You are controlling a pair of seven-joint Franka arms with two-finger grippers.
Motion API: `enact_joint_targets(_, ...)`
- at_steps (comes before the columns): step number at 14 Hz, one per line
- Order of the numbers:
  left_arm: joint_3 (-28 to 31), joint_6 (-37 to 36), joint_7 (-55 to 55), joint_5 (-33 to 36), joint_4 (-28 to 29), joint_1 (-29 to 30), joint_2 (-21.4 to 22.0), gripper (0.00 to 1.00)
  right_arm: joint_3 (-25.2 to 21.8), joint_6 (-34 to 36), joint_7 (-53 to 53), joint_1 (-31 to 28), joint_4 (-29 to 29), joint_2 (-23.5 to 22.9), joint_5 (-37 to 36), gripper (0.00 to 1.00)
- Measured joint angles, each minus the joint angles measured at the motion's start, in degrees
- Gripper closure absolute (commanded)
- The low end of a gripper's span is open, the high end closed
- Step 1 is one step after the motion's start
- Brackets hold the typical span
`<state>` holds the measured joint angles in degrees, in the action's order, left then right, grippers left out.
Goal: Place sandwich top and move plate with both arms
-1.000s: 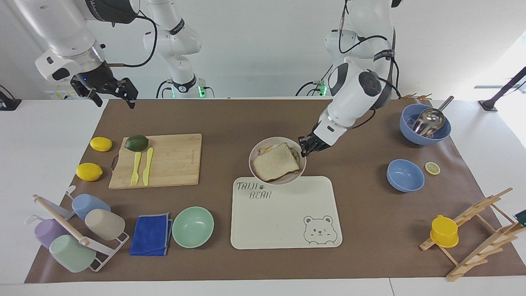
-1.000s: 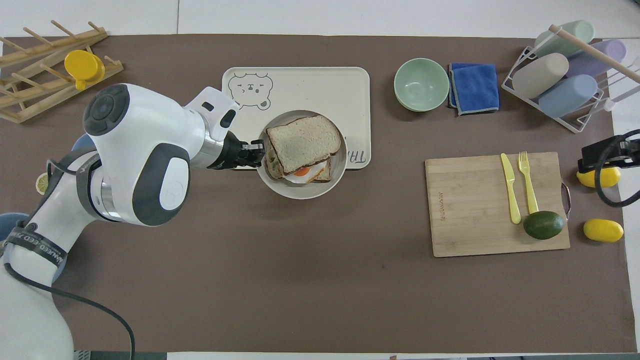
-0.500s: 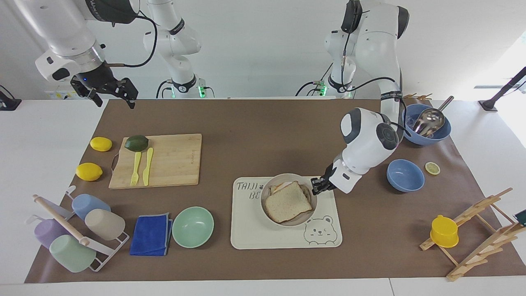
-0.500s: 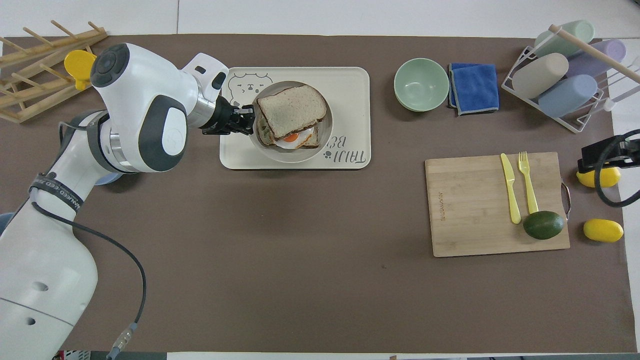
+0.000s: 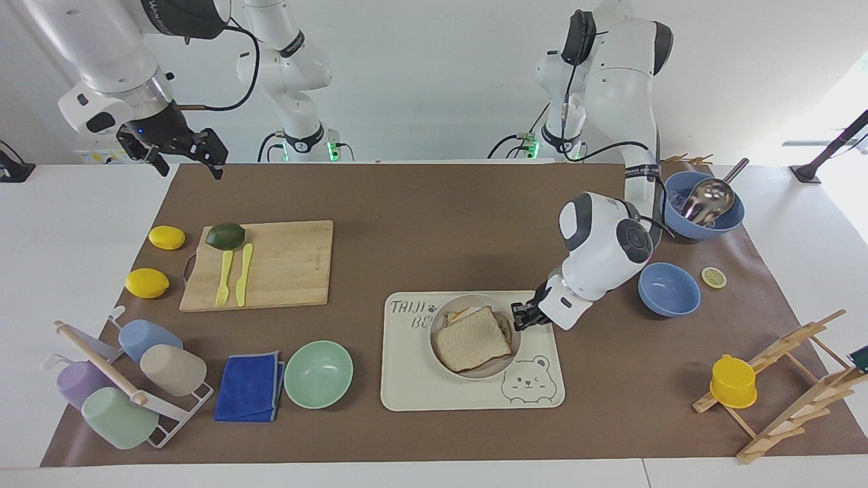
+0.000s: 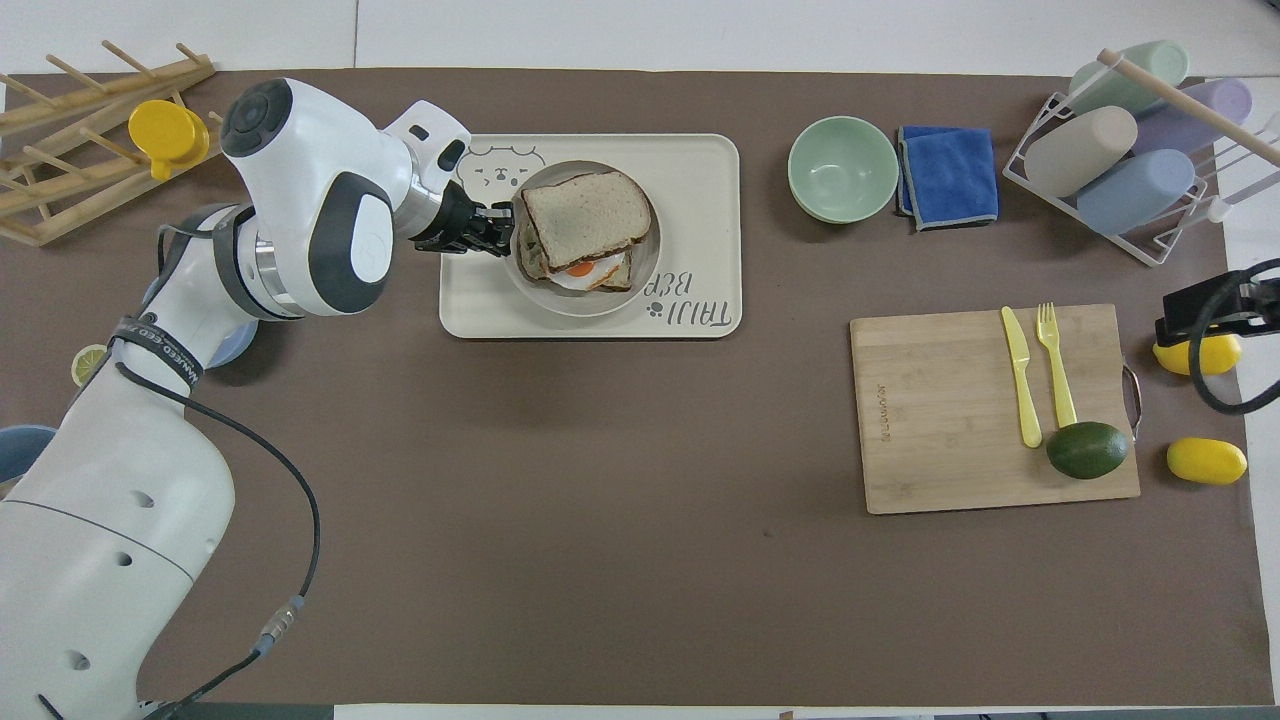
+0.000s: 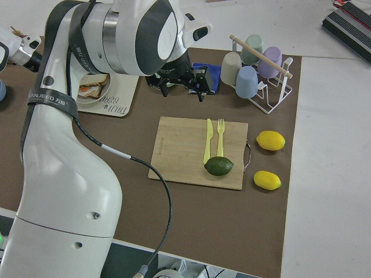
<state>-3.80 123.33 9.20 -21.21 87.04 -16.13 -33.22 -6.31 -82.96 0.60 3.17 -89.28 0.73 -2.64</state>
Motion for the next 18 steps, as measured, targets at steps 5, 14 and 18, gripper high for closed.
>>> enact_joint_targets(5,0.06,0.11,-0.72,0.02,-0.06,0.11,0.03,0.00,0.00,0.00,0.00,0.00,0.00,0.00,0.00,0.00)
enact_joint_targets(14,6.20,-14.20,-1.09,5.72,-1.15,3.89,12.91,0.00,0.00,0.00,0.00,0.00,0.00,0.02,0.00,0.00)
enact_joint_targets(18,7.10,-22.88,-1.09,14.82,-1.01,3.92,21.54,0.00,0.00,0.00,0.00,0.00,-0.01,0.02,0.00,0.00)
